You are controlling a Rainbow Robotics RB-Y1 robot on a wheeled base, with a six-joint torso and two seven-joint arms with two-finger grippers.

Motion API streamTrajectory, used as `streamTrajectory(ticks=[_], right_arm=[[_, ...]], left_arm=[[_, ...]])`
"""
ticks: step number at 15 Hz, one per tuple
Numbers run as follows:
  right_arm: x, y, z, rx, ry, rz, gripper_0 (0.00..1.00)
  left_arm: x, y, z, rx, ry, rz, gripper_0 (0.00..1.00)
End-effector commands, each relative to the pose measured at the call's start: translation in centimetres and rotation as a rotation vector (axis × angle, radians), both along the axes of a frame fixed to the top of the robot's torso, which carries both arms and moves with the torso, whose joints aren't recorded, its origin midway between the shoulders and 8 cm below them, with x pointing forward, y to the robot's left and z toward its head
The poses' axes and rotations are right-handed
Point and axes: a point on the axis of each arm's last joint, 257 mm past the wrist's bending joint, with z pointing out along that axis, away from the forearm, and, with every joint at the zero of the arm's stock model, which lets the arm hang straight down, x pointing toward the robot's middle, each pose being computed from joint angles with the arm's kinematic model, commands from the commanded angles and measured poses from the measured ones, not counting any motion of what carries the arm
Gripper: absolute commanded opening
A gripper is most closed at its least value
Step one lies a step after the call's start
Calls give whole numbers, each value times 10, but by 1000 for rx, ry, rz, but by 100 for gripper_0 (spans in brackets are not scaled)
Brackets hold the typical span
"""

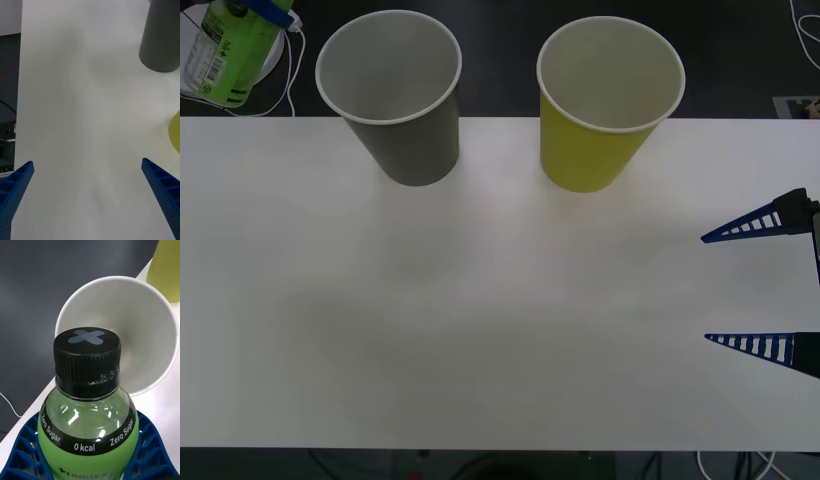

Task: Put the can into the green bin and the plastic bottle into the gray bin

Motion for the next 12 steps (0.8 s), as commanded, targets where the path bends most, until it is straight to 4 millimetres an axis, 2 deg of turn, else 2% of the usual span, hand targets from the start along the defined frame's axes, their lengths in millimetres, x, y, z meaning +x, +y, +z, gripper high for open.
streamTrajectory(ticks=[1,9,12], right_arm=[[0,0,0,0,0,0,100],[0,0,0,0,0,0,100],[0,0,0,0,0,0,100]], left_arm=[[11,-17,9,16,17,-8,0],[35,-58,26,65,15,-16,0],[39,-75,23,49,23,-9,0]])
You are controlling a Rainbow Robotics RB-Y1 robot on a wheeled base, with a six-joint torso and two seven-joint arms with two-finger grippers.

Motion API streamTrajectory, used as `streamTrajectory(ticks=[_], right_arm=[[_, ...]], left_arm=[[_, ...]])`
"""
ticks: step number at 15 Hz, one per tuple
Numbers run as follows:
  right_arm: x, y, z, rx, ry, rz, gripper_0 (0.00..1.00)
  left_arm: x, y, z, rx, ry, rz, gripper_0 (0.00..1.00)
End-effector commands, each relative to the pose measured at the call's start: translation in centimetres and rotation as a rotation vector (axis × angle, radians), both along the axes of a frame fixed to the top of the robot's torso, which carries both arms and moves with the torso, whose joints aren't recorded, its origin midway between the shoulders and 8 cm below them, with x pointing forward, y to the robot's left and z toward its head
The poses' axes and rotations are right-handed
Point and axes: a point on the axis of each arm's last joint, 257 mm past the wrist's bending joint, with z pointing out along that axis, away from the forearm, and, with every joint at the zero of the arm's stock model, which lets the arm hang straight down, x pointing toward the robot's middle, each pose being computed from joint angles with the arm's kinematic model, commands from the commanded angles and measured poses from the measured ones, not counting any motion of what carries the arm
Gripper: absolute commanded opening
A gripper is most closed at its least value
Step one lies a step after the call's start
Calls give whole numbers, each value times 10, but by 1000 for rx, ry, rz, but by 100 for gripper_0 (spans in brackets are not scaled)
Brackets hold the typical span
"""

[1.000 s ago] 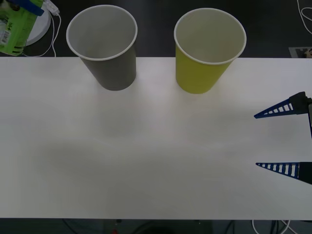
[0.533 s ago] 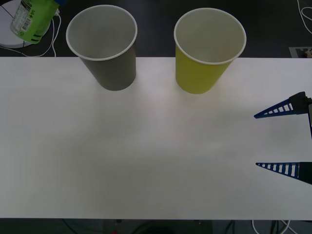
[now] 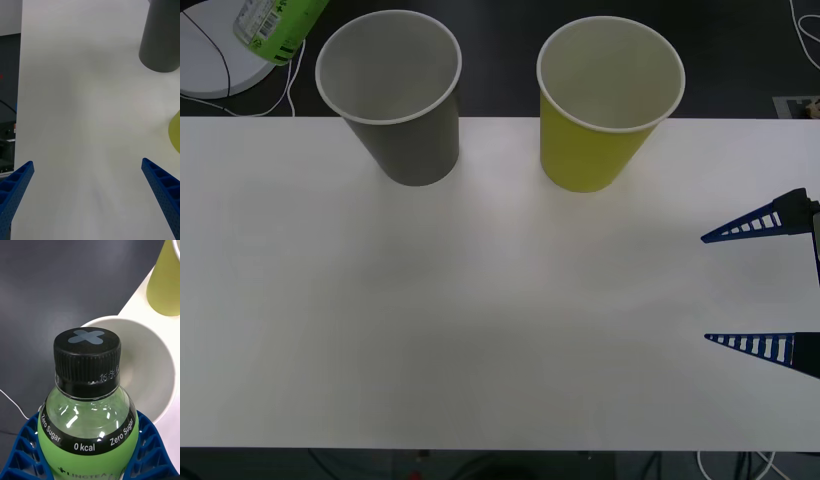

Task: Put the can into the green bin and the plastic bottle into the gray bin

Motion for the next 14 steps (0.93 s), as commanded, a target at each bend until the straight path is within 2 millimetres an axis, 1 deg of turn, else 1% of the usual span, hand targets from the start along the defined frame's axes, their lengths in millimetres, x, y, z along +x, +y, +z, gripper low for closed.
streamTrajectory(ticks=[1,3,8,10,14], right_arm=[[0,0,0,0,0,0,100],[0,0,0,0,0,0,100],[0,0,0,0,0,0,100],[0,0,0,0,0,0,100],[0,0,0,0,0,0,100]], left_arm=[[4,-17,-5,-49,19,6,0],[11,-34,-5,-102,28,10,0],[25,-67,-8,-208,26,40,0],[27,-70,-7,-226,25,62,0],[28,-70,-10,-253,42,103,0]])
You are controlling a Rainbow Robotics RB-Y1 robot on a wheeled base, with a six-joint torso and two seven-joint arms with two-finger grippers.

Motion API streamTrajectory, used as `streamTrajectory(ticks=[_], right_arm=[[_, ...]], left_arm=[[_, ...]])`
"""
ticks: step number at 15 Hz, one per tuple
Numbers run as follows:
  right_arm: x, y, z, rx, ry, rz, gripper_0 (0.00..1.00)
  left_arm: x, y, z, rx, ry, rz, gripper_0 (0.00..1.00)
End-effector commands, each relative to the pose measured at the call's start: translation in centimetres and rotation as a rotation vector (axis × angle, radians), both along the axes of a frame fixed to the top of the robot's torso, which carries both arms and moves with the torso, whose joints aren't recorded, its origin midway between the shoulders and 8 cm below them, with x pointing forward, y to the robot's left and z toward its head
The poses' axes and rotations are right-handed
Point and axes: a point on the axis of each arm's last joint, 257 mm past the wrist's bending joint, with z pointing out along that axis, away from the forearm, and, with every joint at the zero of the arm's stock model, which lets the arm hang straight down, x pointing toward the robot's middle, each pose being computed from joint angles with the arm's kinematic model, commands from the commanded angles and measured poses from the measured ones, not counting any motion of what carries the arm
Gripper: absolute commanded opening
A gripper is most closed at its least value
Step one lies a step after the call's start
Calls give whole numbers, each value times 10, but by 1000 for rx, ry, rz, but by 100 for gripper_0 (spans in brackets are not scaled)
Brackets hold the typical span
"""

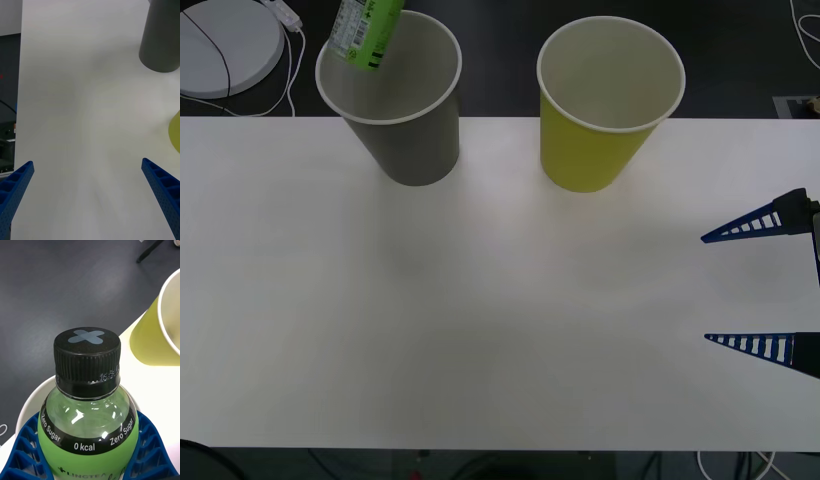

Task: Put the can into the green bin and the plastic bottle into the gray bin

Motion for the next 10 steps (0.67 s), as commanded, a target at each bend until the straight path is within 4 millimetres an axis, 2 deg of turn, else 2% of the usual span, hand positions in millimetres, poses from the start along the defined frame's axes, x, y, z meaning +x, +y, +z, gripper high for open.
streamTrajectory(ticks=[1,9,10], right_arm=[[0,0,0,0,0,0,100],[0,0,0,0,0,0,100],[0,0,0,0,0,0,100]], left_arm=[[1,3,-1,-3,4,14,0],[4,8,-4,-32,24,73,0],[4,8,-4,-31,23,72,3]])
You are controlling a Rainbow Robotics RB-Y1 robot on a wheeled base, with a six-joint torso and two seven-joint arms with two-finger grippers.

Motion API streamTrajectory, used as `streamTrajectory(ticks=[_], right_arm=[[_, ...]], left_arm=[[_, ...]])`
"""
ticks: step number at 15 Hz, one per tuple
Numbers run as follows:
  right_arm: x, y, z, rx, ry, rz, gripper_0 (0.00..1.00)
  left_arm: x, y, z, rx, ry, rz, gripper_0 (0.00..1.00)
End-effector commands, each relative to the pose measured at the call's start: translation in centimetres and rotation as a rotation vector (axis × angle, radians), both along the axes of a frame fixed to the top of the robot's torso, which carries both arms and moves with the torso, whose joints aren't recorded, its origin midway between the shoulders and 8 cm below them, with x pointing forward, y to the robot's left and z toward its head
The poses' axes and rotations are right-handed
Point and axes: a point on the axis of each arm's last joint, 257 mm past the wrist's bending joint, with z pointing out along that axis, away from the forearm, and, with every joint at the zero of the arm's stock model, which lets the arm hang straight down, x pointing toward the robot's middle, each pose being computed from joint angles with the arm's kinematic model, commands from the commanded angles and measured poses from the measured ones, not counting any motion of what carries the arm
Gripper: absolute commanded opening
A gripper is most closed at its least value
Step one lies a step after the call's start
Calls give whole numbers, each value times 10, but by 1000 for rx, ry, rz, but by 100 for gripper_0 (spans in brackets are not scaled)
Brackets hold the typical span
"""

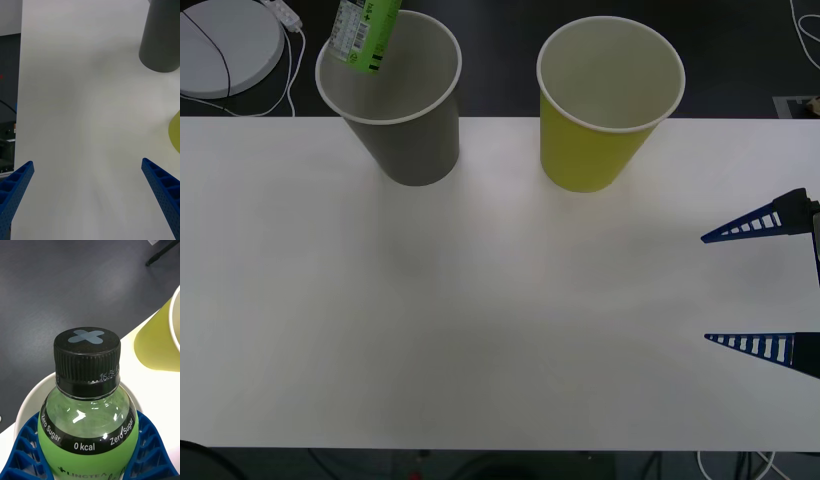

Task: Put the can into the green bin and the plastic bottle into the gray bin

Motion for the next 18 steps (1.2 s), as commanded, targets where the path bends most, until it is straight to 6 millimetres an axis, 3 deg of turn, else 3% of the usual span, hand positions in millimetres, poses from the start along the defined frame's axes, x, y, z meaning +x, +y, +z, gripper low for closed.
streamTrajectory(ticks=[1,2,3,18], right_arm=[[0,0,0,0,0,0,100],[0,0,0,0,0,0,100],[0,0,0,0,0,0,100],[0,0,0,0,0,0,100]], left_arm=[[0,1,-1,0,3,0,17],[0,1,-2,0,3,-4,74],[0,1,-3,-8,10,0,100],[-8,19,0,6,25,-26,100]])
